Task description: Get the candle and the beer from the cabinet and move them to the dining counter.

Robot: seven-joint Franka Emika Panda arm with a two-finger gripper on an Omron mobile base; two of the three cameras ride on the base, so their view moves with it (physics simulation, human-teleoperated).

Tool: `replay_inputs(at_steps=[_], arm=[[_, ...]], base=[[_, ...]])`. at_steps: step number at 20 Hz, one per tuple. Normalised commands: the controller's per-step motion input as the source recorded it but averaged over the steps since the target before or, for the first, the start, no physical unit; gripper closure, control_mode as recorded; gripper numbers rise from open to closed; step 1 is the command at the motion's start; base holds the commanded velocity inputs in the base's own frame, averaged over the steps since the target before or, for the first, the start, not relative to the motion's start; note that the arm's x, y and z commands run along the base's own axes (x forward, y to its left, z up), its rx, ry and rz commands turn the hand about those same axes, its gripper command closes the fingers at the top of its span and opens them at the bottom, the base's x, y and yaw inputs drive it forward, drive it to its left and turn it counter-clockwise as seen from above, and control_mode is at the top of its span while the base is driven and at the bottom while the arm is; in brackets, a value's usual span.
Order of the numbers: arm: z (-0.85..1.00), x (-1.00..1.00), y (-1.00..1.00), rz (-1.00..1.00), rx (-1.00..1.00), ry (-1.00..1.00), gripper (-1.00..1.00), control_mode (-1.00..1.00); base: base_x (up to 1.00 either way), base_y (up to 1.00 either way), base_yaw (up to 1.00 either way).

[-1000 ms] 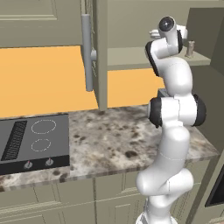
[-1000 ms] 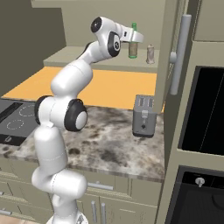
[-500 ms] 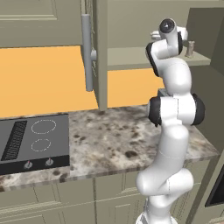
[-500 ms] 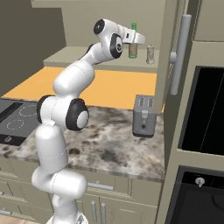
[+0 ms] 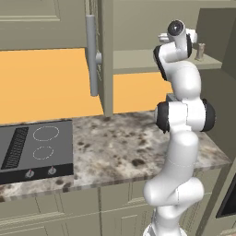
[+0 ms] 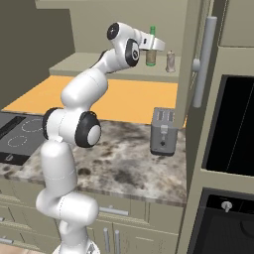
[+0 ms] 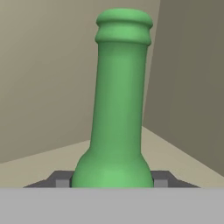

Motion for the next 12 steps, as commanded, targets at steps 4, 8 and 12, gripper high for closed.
replay_inputs(at_steps=[4, 8, 12], arm=[[0.0, 0.0, 0.0, 0.0, 0.0, 0.0, 1.0, -1.0], [0.0, 0.0, 0.0, 0.0, 0.0, 0.0, 1.0, -1.0], [0.0, 0.0, 0.0, 0.0, 0.0, 0.0, 1.0, -1.0]], base=[[0.0, 0.0, 0.0], [0.0, 0.0, 0.0], [0.0, 0.0, 0.0]])
